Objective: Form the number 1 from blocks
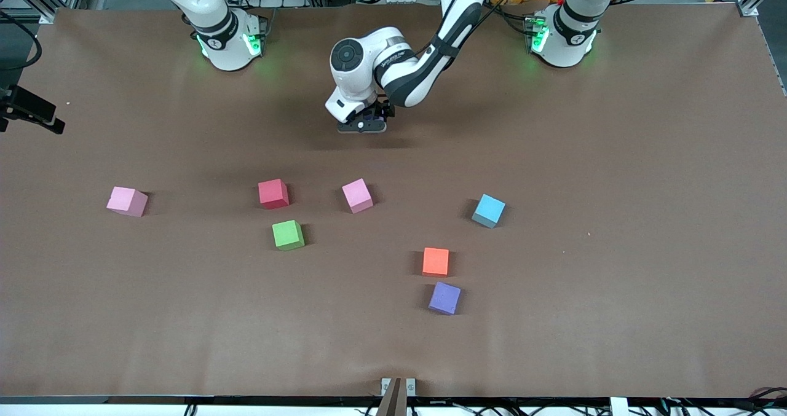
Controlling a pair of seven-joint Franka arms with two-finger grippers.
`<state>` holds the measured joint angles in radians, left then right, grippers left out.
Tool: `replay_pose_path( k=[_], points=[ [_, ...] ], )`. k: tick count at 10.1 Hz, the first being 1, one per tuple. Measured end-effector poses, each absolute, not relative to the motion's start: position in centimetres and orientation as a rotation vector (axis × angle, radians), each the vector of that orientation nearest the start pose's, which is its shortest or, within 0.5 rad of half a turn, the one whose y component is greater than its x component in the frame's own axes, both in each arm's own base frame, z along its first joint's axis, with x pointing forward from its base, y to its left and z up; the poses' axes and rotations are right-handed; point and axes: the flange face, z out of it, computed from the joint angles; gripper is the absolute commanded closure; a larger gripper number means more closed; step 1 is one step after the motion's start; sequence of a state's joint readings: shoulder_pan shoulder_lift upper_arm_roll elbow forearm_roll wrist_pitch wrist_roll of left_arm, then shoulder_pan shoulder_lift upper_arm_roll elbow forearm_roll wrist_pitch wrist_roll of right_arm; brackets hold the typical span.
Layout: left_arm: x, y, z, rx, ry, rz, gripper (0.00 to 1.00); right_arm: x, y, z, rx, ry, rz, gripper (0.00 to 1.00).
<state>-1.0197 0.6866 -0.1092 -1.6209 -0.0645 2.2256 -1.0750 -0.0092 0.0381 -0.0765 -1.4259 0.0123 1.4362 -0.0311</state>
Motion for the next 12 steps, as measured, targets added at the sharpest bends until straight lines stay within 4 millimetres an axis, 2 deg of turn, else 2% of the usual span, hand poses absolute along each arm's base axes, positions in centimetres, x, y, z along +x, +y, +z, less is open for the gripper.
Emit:
replay_pose_path(
  k=[1, 2, 3, 5, 7, 8, 10, 12],
  points=[
    [31.3, -61.0, 23.4, -3.13, -0.06, 0.19, 0.0, 55.1, -4.3, 65.9, -3.129, 0.079, 0.042, 0.0],
    [34.0, -59.7, 25.4, -3.132, -0.127, 0.147, 0.0, 55.1, -4.2, 65.9, -3.129, 0.076, 0.041, 0.0],
    [37.7, -57.4, 26.9, -3.122, -0.219, 0.101, 0.0, 55.1, -4.2, 66.0, -3.129, 0.074, 0.038, 0.0],
    [45.6, -51.1, 27.3, -3.07, -0.394, 0.011, 0.0, 55.2, -3.8, 66.0, -3.129, 0.063, 0.034, 0.0],
    [51.5, -45.4, 27.2, -3.042, -0.43, -0.03, 0.0, 55.2, -3.0, 66.1, -3.129, 0.042, 0.031, 0.0],
    [53.9, -43.1, 27.1, -3.049, -0.386, -0.035, 0.0, 55.2, -2.9, 66.1, -3.129, 0.039, 0.03, 0.0],
    [57.5, -40.2, 26.7, -3.067, -0.234, -0.048, 0.0, 55.2, -2.9, 66.1, -3.129, 0.039, 0.03, 0.0],
    [59.6, -36.7, 26.3, -3.064, -0.283, 0.01, 0.0, 55.2, -2.8, 66.1, -3.129, 0.037, 0.03, 0.0]
  ],
)
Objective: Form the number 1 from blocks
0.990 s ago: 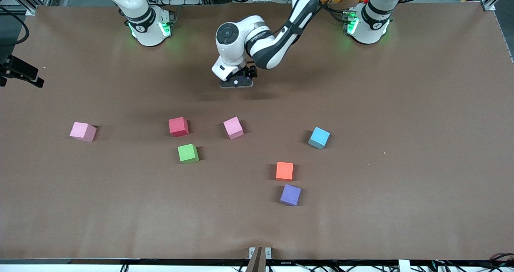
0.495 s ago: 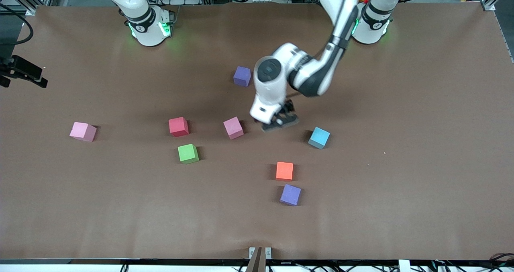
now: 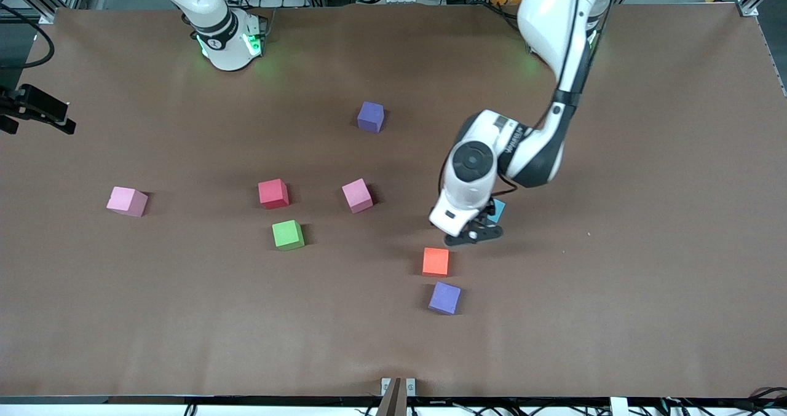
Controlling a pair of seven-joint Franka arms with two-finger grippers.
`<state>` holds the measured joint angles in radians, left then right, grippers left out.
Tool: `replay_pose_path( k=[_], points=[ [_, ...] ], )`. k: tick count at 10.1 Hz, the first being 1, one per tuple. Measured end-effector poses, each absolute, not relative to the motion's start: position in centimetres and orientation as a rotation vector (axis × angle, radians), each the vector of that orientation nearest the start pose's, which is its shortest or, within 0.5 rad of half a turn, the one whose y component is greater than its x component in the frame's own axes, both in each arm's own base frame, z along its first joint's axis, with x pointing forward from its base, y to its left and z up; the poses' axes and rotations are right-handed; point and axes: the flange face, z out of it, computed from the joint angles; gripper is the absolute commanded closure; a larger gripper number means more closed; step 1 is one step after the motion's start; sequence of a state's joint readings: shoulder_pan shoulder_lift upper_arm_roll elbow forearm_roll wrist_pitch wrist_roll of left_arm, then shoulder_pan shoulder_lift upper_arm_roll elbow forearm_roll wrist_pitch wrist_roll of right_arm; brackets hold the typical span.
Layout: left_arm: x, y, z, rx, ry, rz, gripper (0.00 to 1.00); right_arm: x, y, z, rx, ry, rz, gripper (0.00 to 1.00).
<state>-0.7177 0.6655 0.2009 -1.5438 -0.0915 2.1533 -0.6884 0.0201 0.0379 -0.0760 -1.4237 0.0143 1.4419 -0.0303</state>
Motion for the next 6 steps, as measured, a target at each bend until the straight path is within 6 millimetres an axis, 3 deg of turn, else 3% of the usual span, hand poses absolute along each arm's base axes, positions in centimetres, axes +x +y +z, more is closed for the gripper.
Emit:
replay_pose_path(
  k=[3, 6],
  points=[
    [60.7, -31.4, 26.1, -2.995, -0.623, 0.146, 0.0, 55.2, -2.4, 66.1, -3.129, 0.026, 0.03, 0.0],
    [58.9, -30.8, 24.0, -2.853, -1.028, 0.159, 0.0, 55.3, -2.4, 66.1, -3.129, 0.025, 0.03, 0.0]
  ],
)
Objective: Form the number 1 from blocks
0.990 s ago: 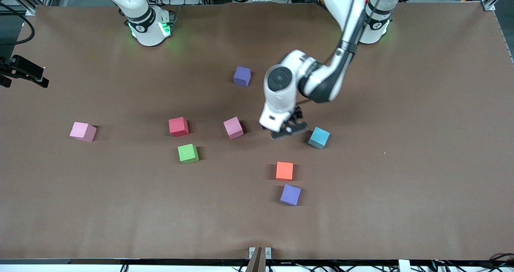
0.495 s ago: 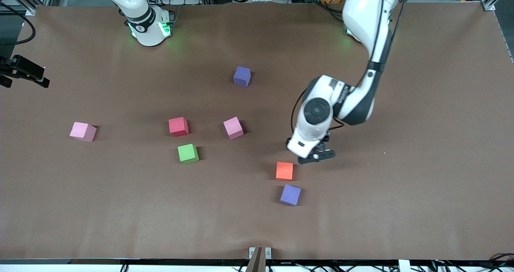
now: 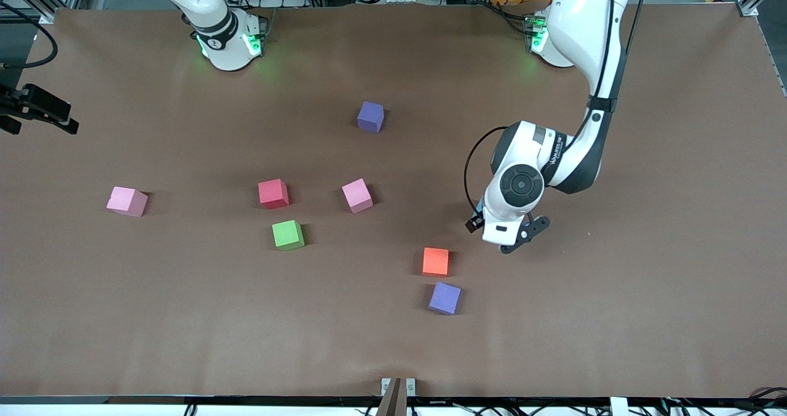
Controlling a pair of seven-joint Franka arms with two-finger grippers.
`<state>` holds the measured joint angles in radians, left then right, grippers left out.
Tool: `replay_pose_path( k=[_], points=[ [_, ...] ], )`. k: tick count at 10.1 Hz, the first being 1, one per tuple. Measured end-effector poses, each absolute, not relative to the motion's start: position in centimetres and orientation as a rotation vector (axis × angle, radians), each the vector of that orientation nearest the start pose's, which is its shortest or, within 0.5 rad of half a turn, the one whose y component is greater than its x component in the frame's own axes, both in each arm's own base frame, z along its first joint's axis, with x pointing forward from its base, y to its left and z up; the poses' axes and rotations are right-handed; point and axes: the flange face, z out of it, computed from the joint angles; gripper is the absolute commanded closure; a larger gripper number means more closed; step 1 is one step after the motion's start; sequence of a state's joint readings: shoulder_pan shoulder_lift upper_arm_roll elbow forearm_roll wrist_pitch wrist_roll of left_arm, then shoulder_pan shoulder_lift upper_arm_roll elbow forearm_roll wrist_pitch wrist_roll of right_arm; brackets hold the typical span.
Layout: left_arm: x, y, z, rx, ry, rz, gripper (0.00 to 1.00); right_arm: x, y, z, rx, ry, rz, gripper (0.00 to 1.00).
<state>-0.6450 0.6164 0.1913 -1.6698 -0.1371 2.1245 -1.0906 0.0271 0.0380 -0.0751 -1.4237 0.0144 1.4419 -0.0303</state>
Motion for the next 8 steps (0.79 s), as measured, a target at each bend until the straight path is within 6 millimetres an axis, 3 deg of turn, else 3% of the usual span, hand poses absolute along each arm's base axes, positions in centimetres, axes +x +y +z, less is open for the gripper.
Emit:
replay_pose_path(
  k=[4, 7, 8],
  points=[
    [56.4, -29.0, 22.2, -2.754, -1.46, 0.02, 0.0, 55.3, -2.2, 66.0, -3.129, 0.019, 0.033, 0.0],
    [54.9, -29.5, 21.4, -2.731, -1.508, 0.012, 0.0, 55.4, -1.8, 65.7, -3.129, 0.007, 0.043, 0.0],
    [54.7, -29.6, 21.1, -2.73, -1.502, 0.014, 0.43, 55.5, -1.8, 65.5, -3.129, 0.009, 0.05, 0.0]
  ],
)
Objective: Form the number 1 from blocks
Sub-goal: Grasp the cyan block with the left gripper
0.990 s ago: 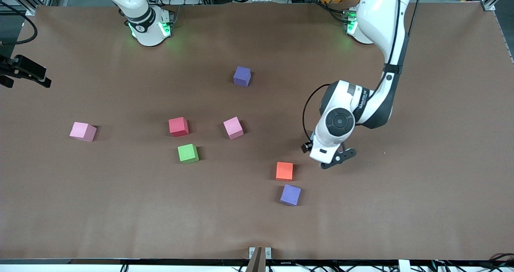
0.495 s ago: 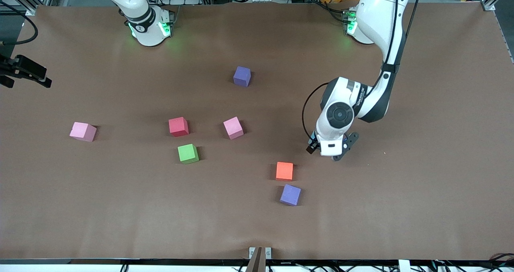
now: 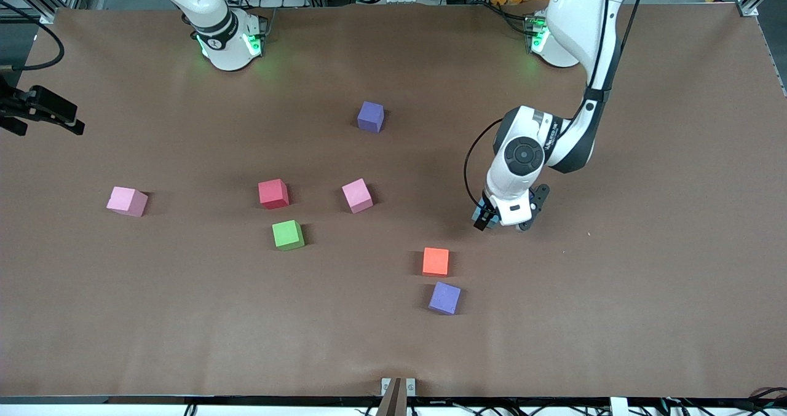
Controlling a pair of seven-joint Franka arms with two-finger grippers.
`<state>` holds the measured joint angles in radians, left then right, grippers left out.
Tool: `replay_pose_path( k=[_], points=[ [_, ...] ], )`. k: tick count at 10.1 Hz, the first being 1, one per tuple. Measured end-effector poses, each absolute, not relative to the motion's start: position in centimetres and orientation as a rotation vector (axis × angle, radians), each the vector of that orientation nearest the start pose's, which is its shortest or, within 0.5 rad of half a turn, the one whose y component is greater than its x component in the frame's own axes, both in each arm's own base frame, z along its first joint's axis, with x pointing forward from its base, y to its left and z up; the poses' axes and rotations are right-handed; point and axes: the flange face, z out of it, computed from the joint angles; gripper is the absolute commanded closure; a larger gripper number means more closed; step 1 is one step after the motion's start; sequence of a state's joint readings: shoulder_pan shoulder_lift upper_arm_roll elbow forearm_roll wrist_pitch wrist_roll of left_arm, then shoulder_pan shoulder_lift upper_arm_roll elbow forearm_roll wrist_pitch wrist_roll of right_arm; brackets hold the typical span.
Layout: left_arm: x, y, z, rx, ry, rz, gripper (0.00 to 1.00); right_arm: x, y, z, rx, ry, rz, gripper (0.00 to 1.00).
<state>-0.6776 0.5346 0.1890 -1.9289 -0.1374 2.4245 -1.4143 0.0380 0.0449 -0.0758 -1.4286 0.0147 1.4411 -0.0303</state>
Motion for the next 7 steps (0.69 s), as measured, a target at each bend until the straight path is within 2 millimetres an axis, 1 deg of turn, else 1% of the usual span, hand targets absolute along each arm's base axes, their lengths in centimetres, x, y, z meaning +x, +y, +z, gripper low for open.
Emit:
replay_pose_path(
  k=[1, 3, 5, 6, 7],
  points=[
    [54.5, -29.7, 20.5, -2.727, -1.492, 0.016, 0.99, 55.6, -1.8, 65.3, -3.129, 0.01, 0.055, 0.0],
    [54.3, -29.9, 19.7, -2.747, -1.394, -0.023, 1.0, 55.6, -2.0, 65.2, -3.129, 0.014, 0.058, 0.0],
    [54.5, -30.7, 20.2, -2.83, -1.226, -0.052, 1.0, 55.6, -2.0, 65.2, -3.129, 0.014, 0.058, 0.0],
    [54.5, -32.0, 21.0, -2.9, -1.09, -0.065, 1.0, 55.7, -2.0, 65.2, -3.129, 0.014, 0.058, 0.0],
    [54.1, -34.1, 22.2, -2.972, -0.945, -0.085, 1.0, 55.7, -2.0, 65.2, -3.129, 0.014, 0.058, 0.0]
  ],
)
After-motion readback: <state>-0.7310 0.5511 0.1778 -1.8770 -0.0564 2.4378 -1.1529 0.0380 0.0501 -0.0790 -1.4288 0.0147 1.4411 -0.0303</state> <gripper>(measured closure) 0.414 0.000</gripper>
